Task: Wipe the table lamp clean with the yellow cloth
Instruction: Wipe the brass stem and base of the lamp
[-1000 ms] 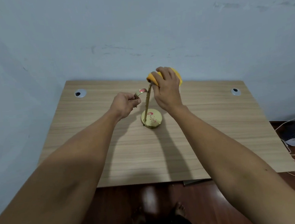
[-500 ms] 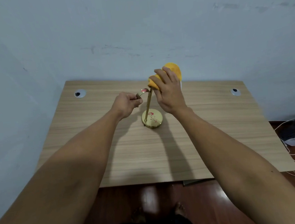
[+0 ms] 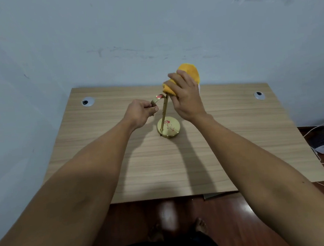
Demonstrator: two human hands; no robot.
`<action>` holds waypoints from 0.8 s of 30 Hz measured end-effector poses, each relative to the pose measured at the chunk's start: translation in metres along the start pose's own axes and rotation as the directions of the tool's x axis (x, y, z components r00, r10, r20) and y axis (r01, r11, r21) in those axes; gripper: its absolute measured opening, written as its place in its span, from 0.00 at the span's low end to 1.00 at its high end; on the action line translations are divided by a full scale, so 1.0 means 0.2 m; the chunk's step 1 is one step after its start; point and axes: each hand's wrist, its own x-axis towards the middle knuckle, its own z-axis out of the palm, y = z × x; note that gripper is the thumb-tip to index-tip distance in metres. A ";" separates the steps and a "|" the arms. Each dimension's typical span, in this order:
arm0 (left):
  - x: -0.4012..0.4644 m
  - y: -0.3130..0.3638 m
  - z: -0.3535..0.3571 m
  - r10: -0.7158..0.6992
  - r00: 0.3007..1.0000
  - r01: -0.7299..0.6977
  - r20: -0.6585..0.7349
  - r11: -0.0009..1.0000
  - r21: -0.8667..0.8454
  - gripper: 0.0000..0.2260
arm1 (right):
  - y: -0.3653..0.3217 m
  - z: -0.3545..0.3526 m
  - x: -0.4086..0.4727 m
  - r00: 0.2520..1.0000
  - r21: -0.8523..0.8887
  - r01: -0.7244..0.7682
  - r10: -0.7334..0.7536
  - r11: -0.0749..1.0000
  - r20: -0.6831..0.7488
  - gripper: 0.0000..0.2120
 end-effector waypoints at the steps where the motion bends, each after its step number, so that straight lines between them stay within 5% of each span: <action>1: 0.00 0.00 0.00 -0.005 1.000 0.005 0.001 1.000 -0.003 0.10 | -0.02 0.00 0.02 0.990 0.111 -0.122 0.128 0.986 -0.053 0.11; 4: 0.01 -0.01 0.00 -0.014 1.000 0.014 -0.005 1.000 0.004 0.09 | -0.07 -0.02 0.10 0.868 0.461 -0.415 0.493 0.785 -0.059 0.09; 6: 0.01 -0.02 0.00 -0.012 1.000 0.013 -0.008 1.000 0.016 0.09 | -0.07 -0.03 0.10 0.867 0.425 -0.442 0.498 0.790 -0.024 0.11; 10: 0.02 -0.03 0.00 -0.006 1.000 0.006 0.001 1.000 -0.001 0.08 | -0.03 0.01 -0.04 0.992 0.123 -0.124 0.126 0.985 -0.005 0.19; 13: 0.02 -0.03 0.00 0.003 1.000 -0.003 0.012 1.000 -0.001 0.08 | 0.05 0.04 -0.10 0.979 -0.025 0.196 -0.195 0.980 0.053 0.22; 16: 0.02 -0.03 -0.01 0.019 0.999 -0.019 0.028 1.000 -0.002 0.08 | 0.11 0.05 -0.16 0.955 -0.063 0.282 -0.274 0.957 0.115 0.26; 19: 0.02 -0.03 -0.02 0.015 0.999 -0.014 0.049 1.000 -0.017 0.08 | 0.14 0.01 -0.29 0.968 -0.024 0.184 -0.177 0.983 0.180 0.28; 21: 0.02 -0.03 -0.02 0.020 0.998 -0.019 0.056 1.000 -0.016 0.07 | 0.12 -0.03 -0.34 0.993 0.047 0.081 -0.085 0.996 0.083 0.22; 23: 0.03 -0.03 -0.02 0.028 0.998 -0.027 0.059 0.999 -0.018 0.06 | 0.04 -0.06 -0.31 0.973 0.226 -0.168 0.199 0.960 -0.120 0.16; 24: 0.03 -0.02 -0.03 0.026 0.998 -0.025 0.059 1.000 -0.018 0.06 | 0.00 -0.08 -0.26 0.887 0.347 -0.312 0.402 0.884 -0.228 0.12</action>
